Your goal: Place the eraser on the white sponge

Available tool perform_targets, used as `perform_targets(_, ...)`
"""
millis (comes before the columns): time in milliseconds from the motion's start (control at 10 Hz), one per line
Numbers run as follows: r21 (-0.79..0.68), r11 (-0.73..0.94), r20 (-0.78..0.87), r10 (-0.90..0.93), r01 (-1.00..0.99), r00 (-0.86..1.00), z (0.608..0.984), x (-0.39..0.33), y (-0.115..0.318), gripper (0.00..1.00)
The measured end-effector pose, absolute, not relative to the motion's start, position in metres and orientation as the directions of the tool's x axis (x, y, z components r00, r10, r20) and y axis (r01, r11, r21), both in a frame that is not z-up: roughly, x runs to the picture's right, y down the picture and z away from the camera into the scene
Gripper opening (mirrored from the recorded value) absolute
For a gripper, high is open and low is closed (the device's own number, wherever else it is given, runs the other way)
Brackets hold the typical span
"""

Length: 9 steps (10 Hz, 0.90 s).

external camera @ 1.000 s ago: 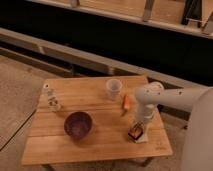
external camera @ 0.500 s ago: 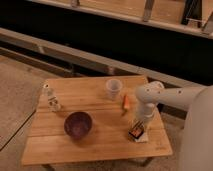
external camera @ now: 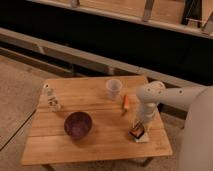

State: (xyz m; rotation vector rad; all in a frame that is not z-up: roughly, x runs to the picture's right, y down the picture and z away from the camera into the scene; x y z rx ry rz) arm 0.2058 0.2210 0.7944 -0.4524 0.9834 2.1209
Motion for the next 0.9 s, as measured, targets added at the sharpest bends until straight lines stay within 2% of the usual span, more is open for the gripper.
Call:
perform_targets(100, 0.498, -0.436, -0.574, 0.481, -0.749, -0.662, 0.7936, 0.2050, 0.2191, 0.80)
perform_targets(900, 0.467, -0.454, -0.567, 0.505, -0.759, -0.651, 0.7864, 0.1980, 0.2094, 0.80)
